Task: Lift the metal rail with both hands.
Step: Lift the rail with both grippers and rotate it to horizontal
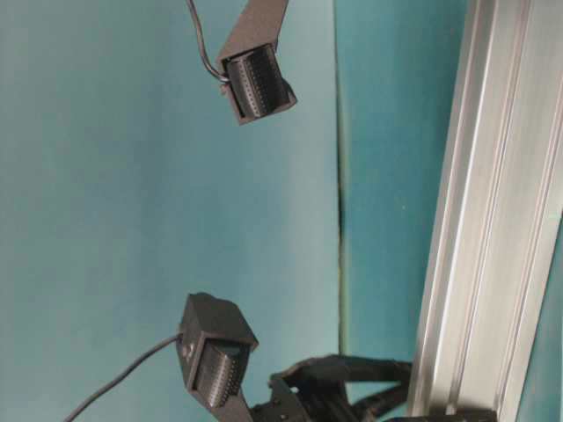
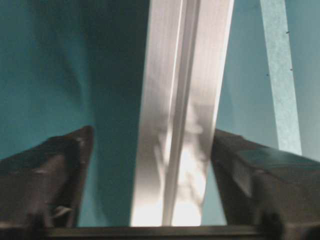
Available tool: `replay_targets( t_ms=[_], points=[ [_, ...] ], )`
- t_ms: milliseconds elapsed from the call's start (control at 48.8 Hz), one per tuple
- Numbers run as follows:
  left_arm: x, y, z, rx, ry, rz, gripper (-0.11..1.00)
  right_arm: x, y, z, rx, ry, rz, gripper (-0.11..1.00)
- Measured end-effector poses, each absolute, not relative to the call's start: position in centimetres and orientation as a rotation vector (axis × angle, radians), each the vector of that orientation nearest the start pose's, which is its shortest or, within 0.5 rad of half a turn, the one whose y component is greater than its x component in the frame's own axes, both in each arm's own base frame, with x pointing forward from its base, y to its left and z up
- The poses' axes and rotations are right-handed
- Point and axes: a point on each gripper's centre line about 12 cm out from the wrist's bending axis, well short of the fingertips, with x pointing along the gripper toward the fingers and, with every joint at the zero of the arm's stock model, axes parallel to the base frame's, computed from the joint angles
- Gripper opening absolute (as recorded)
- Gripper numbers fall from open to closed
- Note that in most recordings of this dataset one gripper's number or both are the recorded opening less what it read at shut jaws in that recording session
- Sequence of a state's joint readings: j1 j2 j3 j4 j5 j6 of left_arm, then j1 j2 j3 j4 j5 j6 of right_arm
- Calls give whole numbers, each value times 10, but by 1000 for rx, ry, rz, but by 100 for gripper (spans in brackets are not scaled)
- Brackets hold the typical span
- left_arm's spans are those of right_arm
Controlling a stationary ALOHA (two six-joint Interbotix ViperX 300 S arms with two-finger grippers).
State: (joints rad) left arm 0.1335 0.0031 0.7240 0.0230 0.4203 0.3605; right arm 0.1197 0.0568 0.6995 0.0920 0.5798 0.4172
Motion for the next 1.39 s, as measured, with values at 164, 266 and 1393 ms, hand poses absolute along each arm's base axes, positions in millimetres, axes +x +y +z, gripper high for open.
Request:
replay_targets(
  t_ms=[164,266,1393],
  points=[
    [328,42,118,282,1157,-110,36,320,47,102,415,1343,-190,40],
    [327,41,117,280,1159,-110,36,321,48,103,425,1342,-191,40],
    [324,40,156,275,1153,-103,36,326,50,149,436,1361,-169,40]
  ],
)
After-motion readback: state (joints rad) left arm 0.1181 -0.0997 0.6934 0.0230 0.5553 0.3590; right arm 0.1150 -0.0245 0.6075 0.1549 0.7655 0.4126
